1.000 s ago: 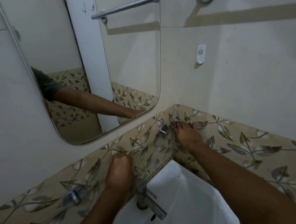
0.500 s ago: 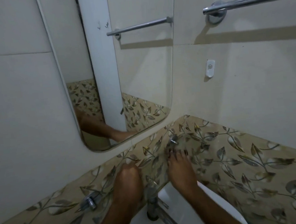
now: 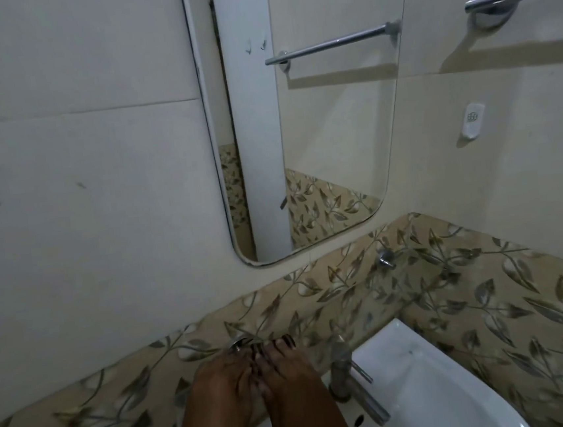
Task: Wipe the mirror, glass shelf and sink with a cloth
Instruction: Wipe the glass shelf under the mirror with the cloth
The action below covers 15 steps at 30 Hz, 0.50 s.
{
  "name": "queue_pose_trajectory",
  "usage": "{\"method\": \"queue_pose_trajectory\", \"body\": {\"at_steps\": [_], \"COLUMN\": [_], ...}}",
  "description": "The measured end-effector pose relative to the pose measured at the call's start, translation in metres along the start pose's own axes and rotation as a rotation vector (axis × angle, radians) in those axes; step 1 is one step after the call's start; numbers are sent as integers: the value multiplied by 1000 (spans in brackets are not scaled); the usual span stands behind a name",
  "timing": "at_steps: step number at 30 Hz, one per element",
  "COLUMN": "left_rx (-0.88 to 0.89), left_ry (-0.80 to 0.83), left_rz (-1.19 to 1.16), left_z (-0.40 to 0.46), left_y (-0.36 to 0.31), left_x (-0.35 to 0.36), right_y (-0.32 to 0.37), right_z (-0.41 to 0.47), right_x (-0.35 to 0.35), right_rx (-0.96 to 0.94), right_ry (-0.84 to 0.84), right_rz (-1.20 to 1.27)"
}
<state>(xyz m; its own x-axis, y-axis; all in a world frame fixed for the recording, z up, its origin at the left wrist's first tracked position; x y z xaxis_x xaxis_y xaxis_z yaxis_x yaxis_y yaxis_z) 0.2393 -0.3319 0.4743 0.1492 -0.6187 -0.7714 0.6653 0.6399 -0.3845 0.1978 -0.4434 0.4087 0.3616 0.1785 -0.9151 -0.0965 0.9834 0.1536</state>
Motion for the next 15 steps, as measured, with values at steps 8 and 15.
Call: {"method": "queue_pose_trajectory", "body": {"at_steps": [8,15], "left_rx": [-408,-462], "left_ry": [-29,-39], "left_rz": [-56,92], "left_z": [-57,-66], "left_y": [69,81], "left_x": [-26,-45], "right_y": [73,116], "right_z": [0,-5], "right_x": [6,4], "right_rx": [-161,-159], "right_ry": [-12,-296], "right_rz": [91,163]}}
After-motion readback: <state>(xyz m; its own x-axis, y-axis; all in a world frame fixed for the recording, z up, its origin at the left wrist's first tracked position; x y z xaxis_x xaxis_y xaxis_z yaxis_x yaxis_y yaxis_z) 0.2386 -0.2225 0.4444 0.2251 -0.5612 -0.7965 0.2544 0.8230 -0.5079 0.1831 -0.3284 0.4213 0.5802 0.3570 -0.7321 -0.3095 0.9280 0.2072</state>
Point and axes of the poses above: each hand's wrist, its own z-axis towards the middle knuckle, its own x-axis out of the palm, y = z × x, the point moved 5 cm from there along z, towards the middle knuckle, and after that the axes turned 8 degrees about -x, right-handed, at the moved point
